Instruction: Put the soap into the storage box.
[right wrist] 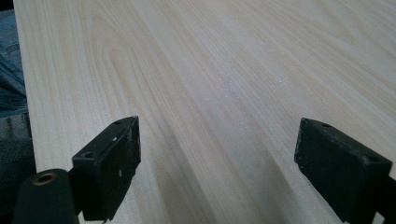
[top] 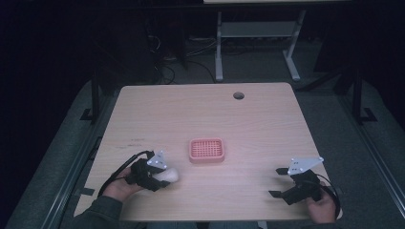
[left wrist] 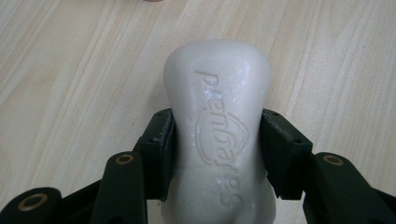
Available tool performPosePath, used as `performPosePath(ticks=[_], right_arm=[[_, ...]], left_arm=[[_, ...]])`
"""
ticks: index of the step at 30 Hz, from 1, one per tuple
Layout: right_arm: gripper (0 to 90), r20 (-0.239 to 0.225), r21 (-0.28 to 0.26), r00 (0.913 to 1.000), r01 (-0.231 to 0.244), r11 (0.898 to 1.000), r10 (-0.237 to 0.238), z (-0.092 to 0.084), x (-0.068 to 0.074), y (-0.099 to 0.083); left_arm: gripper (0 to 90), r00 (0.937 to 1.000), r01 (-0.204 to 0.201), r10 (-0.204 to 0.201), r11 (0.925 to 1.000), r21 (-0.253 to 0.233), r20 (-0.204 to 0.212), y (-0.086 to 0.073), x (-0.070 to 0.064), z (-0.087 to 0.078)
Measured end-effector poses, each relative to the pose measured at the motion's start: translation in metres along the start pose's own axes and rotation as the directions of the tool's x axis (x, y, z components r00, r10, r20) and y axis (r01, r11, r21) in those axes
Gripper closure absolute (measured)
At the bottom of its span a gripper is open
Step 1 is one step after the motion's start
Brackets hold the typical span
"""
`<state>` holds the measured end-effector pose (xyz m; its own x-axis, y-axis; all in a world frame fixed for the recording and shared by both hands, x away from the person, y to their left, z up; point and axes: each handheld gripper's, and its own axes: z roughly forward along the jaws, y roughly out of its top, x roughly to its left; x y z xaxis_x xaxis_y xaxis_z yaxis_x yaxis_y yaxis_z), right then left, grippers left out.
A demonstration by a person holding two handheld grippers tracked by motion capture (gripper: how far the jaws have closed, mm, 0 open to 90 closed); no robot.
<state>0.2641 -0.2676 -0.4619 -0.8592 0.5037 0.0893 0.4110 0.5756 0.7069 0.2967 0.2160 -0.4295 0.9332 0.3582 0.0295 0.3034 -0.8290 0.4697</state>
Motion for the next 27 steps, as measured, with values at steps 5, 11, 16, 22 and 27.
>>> performPosePath(ticks=[5,11,16,22,27], right_arm=[[14.2,0.001,0.003,1.0,-0.001,1.0,0.001,0.0,0.0,0.0],[14.2,0.007,-0.005,1.0,-0.006,1.0,0.006,-0.002,0.0,-0.001],[14.2,0.009,-0.008,0.9999,-0.007,1.0,0.007,-0.002,0.0,-0.001],[14.1,0.013,-0.014,0.9999,-0.006,1.0,0.006,-0.003,0.0,-0.002],[14.2,0.012,-0.013,0.9999,-0.006,1.0,0.006,-0.003,0.0,-0.001]], left_arm=[[49.3,0.9999,-0.013,0.013,0.9999,-0.002,-0.005,0.001,0.0,-0.003],[49.3,0.9999,-0.013,0.013,0.9999,-0.009,-0.01,0.0,0.001,-0.009],[49.3,0.9998,-0.007,0.007,0.9996,-0.026,-0.018,0.004,0.004,-0.014],[49.3,0.9996,-0.023,0.022,0.9995,-0.022,-0.016,0.012,0.005,-0.011],[49.3,0.9994,-0.033,0.033,0.9994,-0.011,-0.01,0.019,0.006,-0.01]])
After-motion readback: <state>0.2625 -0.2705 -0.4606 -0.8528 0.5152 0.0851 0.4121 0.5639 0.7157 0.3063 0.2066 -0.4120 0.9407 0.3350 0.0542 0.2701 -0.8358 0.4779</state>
